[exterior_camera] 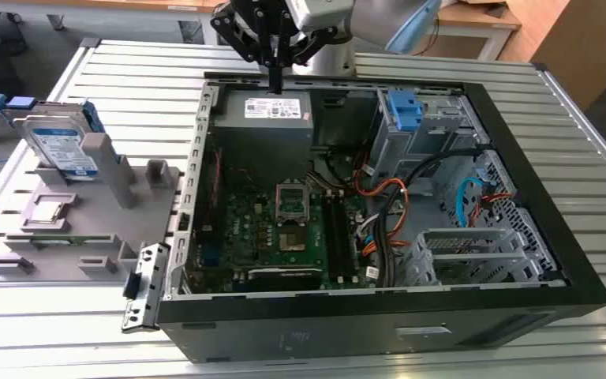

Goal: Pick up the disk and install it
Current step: 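Reach for the disk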

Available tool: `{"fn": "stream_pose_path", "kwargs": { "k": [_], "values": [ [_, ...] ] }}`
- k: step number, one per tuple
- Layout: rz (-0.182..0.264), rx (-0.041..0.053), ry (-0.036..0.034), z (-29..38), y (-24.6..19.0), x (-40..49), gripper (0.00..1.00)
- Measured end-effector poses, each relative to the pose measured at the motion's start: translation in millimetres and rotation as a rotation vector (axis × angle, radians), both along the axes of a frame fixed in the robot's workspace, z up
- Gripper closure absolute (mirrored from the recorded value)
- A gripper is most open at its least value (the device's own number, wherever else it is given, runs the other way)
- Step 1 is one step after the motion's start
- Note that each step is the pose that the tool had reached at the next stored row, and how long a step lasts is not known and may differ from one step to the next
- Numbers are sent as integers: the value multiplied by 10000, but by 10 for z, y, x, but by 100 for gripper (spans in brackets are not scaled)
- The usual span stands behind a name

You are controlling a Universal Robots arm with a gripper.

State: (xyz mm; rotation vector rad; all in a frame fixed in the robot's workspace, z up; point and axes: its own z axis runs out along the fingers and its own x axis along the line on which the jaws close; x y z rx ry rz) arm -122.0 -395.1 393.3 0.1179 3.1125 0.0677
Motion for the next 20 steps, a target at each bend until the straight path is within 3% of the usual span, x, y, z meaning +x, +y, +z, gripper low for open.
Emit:
{"fn": "stream_pose_path", "kwargs": {
  "k": [11,20],
  "values": [
    [-2,0,0,0,3,-11,89],
    [0,0,0,-1,3,-112,89]
  ]
}}
